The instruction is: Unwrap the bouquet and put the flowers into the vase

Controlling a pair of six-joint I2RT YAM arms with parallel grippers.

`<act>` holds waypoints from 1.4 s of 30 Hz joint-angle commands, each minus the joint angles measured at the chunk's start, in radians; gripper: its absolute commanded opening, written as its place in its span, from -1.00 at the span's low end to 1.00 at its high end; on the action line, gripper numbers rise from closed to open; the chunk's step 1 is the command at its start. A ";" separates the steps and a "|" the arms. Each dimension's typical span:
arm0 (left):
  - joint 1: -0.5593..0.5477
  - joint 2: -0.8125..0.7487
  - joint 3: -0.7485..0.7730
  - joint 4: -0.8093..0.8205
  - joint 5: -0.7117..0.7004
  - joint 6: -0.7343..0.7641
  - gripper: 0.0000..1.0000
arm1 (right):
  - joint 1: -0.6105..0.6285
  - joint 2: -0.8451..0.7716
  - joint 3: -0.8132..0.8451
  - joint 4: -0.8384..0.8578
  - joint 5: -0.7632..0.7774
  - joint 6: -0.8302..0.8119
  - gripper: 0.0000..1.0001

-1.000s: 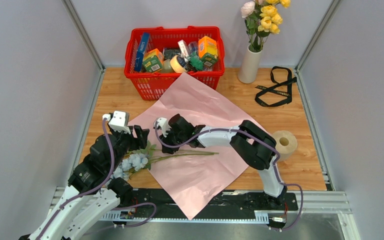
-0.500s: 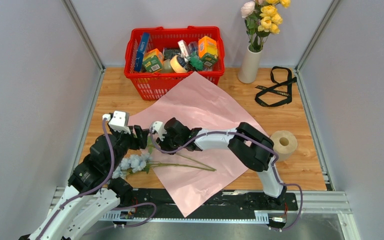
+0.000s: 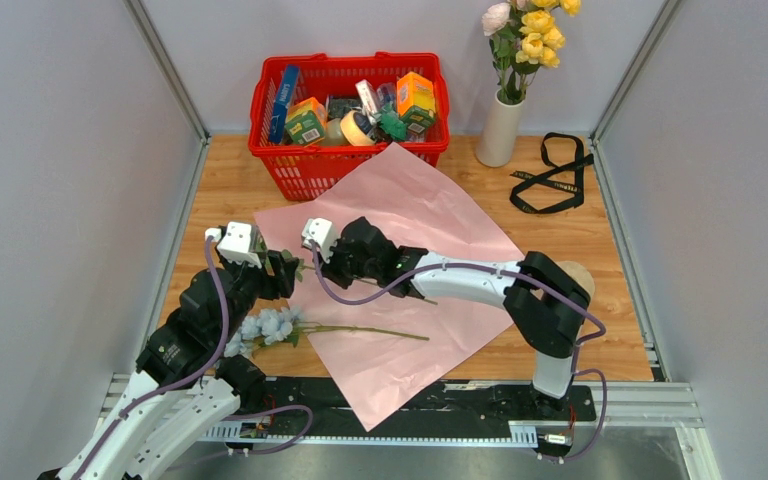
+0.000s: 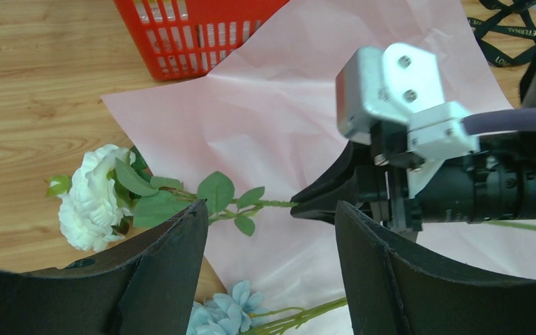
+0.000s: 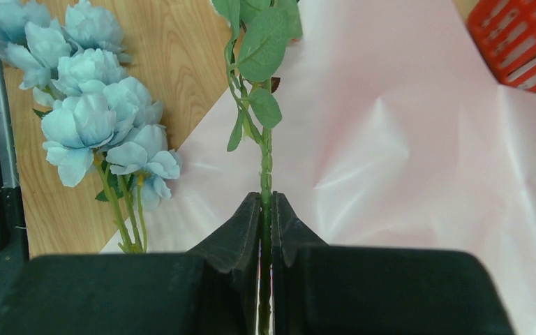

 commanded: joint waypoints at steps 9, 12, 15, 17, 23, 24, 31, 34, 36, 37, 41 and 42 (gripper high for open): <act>0.004 -0.009 0.005 0.015 -0.006 0.002 0.50 | -0.040 -0.201 -0.039 0.111 0.030 -0.028 -1.00; 0.004 -0.009 0.014 0.006 -0.016 -0.022 0.48 | -0.041 -0.256 -0.088 0.163 0.037 0.006 -1.00; 0.004 -0.015 0.025 -0.003 0.011 -0.068 0.47 | -0.043 -0.301 -0.129 0.209 0.051 0.039 -1.00; 0.004 -0.030 0.027 -0.002 0.037 -0.088 0.47 | -0.045 -0.330 -0.157 0.249 0.053 0.075 -1.00; 0.004 -0.090 0.030 0.045 0.129 -0.165 0.48 | -0.046 -0.433 -0.261 0.433 0.066 0.292 -1.00; 0.004 -0.090 0.028 0.076 0.147 -0.180 0.49 | -0.045 -0.457 -0.302 0.486 0.054 0.341 -1.00; 0.004 -0.043 0.045 0.229 0.299 -0.272 0.54 | -0.040 -0.574 -0.487 0.748 -0.085 0.543 -1.00; 0.004 -0.020 0.048 0.315 0.344 -0.317 0.54 | -0.029 -0.609 -0.520 0.729 -0.113 0.537 -1.00; 0.004 -0.003 0.047 0.354 0.362 -0.334 0.54 | -0.026 -0.629 -0.543 0.711 -0.122 0.530 -1.00; 0.004 0.006 0.042 0.380 0.367 -0.338 0.52 | -0.025 -0.637 -0.557 0.706 -0.128 0.530 -1.00; 0.004 0.037 0.013 0.436 0.385 -0.369 0.46 | -0.014 -0.641 -0.585 0.680 -0.161 0.527 -0.95; 0.004 0.043 -0.001 0.449 0.402 -0.381 0.44 | -0.011 -0.635 -0.579 0.651 -0.167 0.521 -0.94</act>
